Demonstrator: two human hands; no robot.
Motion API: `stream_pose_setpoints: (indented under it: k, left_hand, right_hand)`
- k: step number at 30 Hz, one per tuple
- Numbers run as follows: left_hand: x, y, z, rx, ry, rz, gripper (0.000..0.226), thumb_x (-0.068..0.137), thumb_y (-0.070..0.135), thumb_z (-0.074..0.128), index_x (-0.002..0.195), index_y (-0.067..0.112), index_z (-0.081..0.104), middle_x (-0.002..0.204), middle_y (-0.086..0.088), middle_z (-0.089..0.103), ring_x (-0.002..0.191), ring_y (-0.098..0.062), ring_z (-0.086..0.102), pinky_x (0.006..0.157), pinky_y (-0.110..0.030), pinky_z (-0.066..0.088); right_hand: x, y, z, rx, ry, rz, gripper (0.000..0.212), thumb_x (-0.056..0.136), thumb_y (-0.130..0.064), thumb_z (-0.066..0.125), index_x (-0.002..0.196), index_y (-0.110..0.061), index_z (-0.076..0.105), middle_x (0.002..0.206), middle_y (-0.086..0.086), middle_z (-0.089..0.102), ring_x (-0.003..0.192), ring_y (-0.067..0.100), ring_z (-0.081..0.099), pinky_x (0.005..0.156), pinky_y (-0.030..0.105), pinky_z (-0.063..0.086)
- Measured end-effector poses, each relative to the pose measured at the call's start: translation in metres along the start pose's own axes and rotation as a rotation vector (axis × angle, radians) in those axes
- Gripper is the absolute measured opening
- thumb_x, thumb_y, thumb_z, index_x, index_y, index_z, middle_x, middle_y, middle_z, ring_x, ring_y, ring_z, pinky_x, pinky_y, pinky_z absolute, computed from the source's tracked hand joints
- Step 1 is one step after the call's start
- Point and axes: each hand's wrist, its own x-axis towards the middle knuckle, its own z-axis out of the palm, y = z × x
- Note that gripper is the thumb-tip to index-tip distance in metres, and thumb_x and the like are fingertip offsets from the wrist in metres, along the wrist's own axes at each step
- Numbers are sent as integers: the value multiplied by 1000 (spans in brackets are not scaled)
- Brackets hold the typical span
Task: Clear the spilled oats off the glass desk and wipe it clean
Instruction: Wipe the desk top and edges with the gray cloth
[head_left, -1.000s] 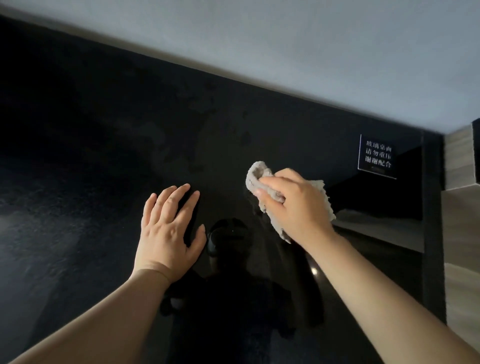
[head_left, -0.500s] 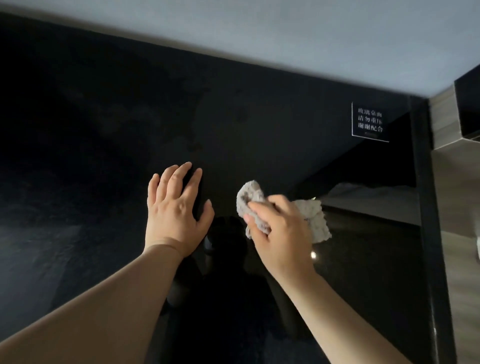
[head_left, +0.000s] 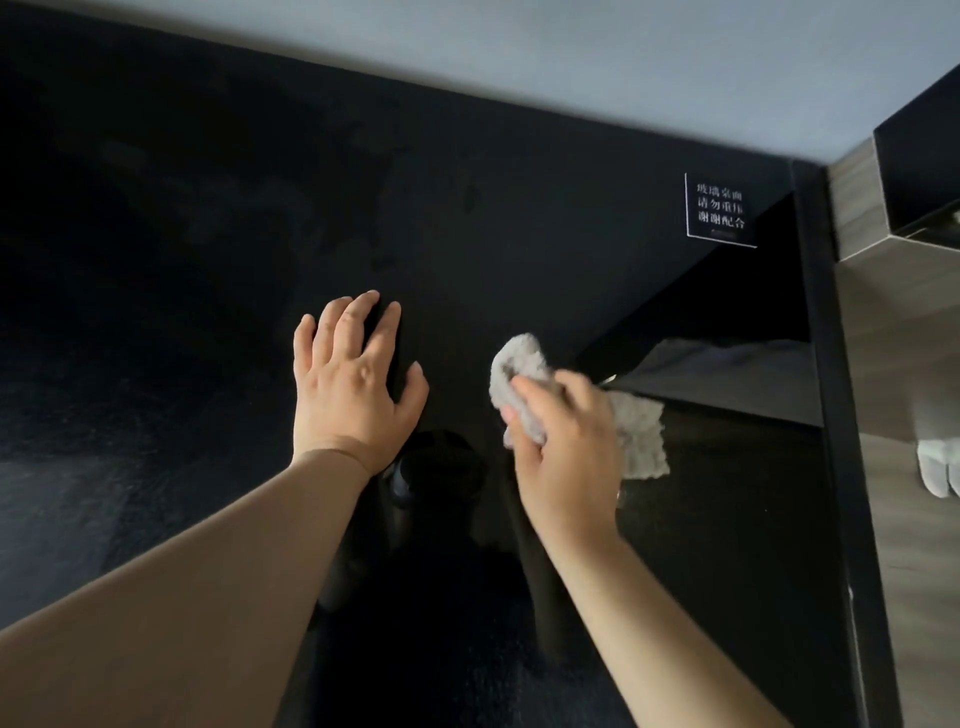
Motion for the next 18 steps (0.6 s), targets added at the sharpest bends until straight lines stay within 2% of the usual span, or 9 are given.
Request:
stream_pose_setpoints:
  k: [2,4,5,7,10,12,14,16,18]
  left_hand:
    - [0,0,0,-10,11,6,61,89,45,37,139,12,47,148,-8,38,140,-28,26,119,-48,11]
    - [0,0,0,-9,17,9,61,89,45,38,139,13,48,147,-7,38,140,-27,27,119,-47,11]
    - [0,0,0,-8,19,7,61,89,45,38,139,13,48,147,-7,38,140,-27,26,119,-47,11]
    - [0,0,1,-7,22,4,61,89,46,38,139,13,48,147,-6,37,140,-26,26,119,-46,10]
    - [0,0,1,-9,18,4,62,89,46,37,140,14,46,148,-5,36,140,-26,24,119,-45,9]
    - [-1,0,2,-4,18,5,62,89,47,36,141,15,45,149,-4,35,141,-25,22,120,-45,8]
    - [-1,-1,3,-5,21,10,62,89,47,36,141,15,45,149,-4,35,141,-25,22,120,-45,8]
    - [0,-1,4,-12,31,17,62,89,47,37,141,15,45,149,-5,36,141,-25,22,119,-46,8]
    - [-1,-1,4,-20,41,21,61,89,46,38,140,14,46,148,-5,37,140,-26,23,119,-46,9]
  right_hand:
    - [-30,-5,-11,117,-151,-45,25,86,-29,67,111,-28,67,107,-9,56,95,12,57,69,28,52]
    - [-46,-5,-27,245,-309,-81,23,89,-38,61,109,-29,67,102,-17,57,89,3,58,71,21,51]
    - [-45,-2,-35,279,-320,-82,26,89,-41,58,110,-29,67,101,-17,57,88,1,58,72,17,49]
    - [-30,11,-44,257,-178,-26,25,89,-37,58,111,-27,67,100,-14,56,86,1,56,73,11,42]
    - [10,33,-39,60,55,116,20,92,-29,60,109,-21,67,101,-6,55,83,10,56,68,22,44]
    - [19,35,-23,-85,95,171,17,91,-30,60,102,-20,69,98,-1,59,80,18,59,59,28,41]
    - [6,26,-11,-134,131,142,12,88,-26,64,97,-20,70,95,1,61,76,21,60,57,25,36]
    - [-27,14,-11,-96,103,78,14,86,-25,65,100,-23,68,98,-1,59,78,21,58,57,27,39]
    - [-65,3,-16,-25,-9,-4,15,87,-28,63,102,-25,65,98,-5,56,80,16,56,57,31,47]
